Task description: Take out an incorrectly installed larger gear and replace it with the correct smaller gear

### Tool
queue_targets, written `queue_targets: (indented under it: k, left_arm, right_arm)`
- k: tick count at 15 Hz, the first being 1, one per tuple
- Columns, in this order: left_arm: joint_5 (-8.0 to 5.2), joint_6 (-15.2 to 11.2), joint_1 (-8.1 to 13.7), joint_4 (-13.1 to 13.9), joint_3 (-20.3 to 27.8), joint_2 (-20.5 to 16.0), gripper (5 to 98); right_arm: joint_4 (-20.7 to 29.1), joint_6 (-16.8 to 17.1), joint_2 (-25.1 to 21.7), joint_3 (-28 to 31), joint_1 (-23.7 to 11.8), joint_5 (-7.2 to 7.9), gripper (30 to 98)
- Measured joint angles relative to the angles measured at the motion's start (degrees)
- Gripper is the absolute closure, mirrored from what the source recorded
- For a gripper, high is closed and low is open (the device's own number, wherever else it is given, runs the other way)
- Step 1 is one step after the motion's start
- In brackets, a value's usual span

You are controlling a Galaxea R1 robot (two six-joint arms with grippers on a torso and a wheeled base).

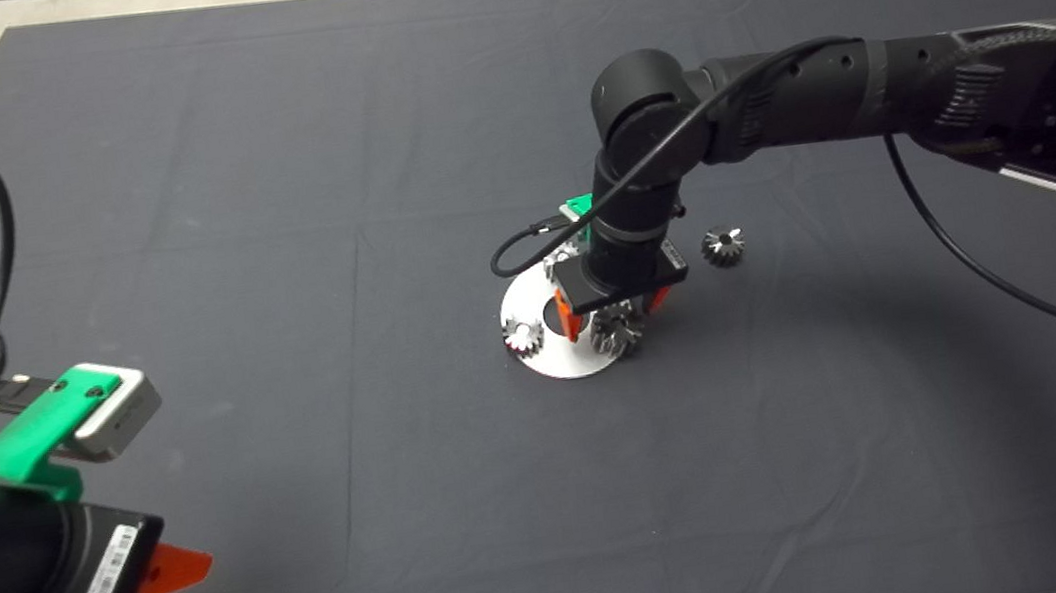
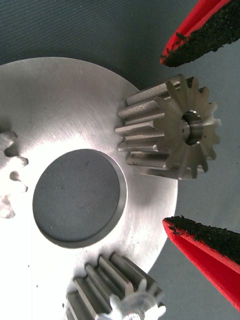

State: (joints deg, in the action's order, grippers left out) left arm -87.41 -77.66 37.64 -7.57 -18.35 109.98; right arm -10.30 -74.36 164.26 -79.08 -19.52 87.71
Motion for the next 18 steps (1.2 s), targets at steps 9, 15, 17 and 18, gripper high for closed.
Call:
queue_targets:
  k: [9, 15, 17, 18]
  left_arm:
    - [0.00, 0.2, 0.0, -0.4, 0.0, -0.2, 39.4]
    - [0.00, 0.2, 0.0, -0.5, 0.0, -0.3, 39.4]
    - [0.00, 0.2, 0.0, -0.5, 0.0, -0.3, 39.4]
    - [0.00, 0.2, 0.0, -0.5, 0.0, -0.3, 39.4]
  right_arm:
    - [-0.3, 0.0, 2.0, -1.8, 0.3, 0.24, 50.4]
    - [-0.5, 0.0, 1.9, -1.8, 0.3, 0.85, 61.2]
    - [-0.5, 0.0, 2.0, -1.9, 0.3, 0.85, 61.4]
    - [-0.5, 0.0, 2.0, -1.9, 0.3, 0.85, 61.4]
